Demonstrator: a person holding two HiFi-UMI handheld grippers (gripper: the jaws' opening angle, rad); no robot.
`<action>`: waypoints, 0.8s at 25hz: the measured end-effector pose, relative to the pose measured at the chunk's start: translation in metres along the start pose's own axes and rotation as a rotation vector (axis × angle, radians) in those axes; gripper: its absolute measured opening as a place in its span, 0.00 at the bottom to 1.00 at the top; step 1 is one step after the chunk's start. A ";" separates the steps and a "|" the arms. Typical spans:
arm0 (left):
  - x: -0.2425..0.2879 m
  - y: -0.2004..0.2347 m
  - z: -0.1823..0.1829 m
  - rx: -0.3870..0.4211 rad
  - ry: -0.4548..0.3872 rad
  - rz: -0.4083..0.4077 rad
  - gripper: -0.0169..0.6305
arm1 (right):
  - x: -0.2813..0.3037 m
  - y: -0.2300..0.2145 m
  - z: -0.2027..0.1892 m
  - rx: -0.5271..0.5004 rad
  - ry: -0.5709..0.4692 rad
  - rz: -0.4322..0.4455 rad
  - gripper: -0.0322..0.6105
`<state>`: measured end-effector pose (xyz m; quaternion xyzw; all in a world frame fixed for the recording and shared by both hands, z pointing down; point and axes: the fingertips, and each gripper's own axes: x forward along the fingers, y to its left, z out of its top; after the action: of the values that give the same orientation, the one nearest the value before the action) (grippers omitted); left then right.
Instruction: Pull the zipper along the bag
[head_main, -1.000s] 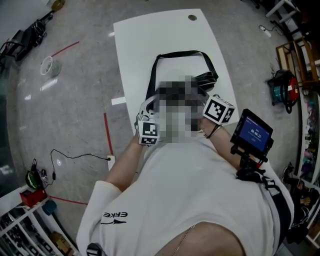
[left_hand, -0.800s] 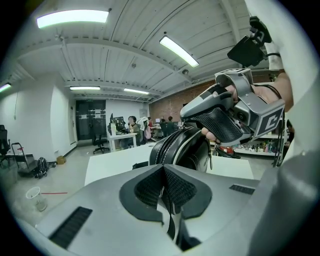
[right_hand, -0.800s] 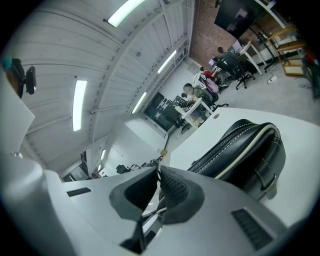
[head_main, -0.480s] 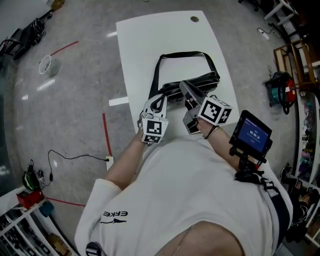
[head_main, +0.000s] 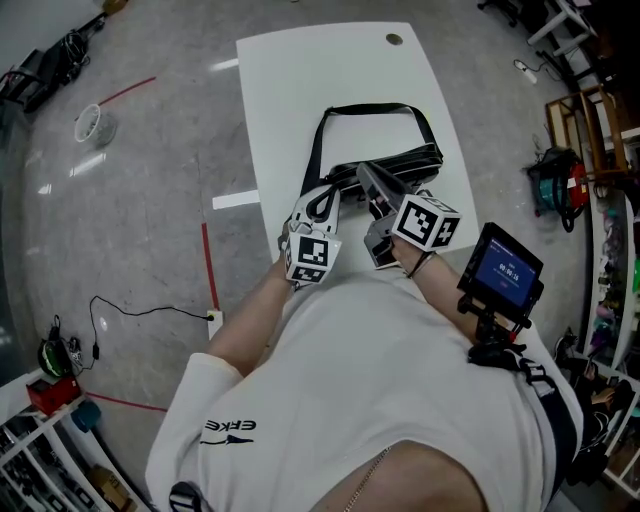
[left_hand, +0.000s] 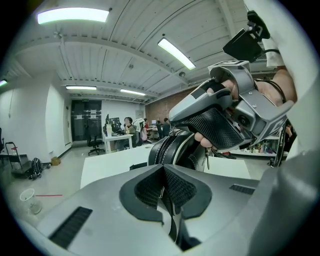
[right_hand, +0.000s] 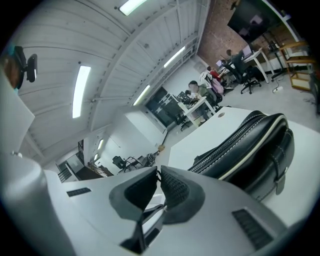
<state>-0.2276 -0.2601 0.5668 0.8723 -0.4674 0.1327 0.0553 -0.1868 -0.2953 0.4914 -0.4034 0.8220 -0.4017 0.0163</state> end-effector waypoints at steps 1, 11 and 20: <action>0.000 0.000 0.001 0.000 -0.001 -0.002 0.03 | 0.001 0.001 -0.001 -0.007 0.005 -0.002 0.08; -0.001 -0.005 0.009 0.013 -0.013 -0.019 0.03 | 0.008 0.014 -0.012 -0.091 0.067 -0.021 0.08; 0.001 -0.015 0.011 0.031 -0.022 -0.048 0.03 | 0.012 0.020 -0.029 -0.263 0.146 -0.058 0.08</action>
<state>-0.2128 -0.2545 0.5568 0.8855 -0.4447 0.1290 0.0396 -0.2174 -0.2776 0.5012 -0.3954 0.8544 -0.3192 -0.1083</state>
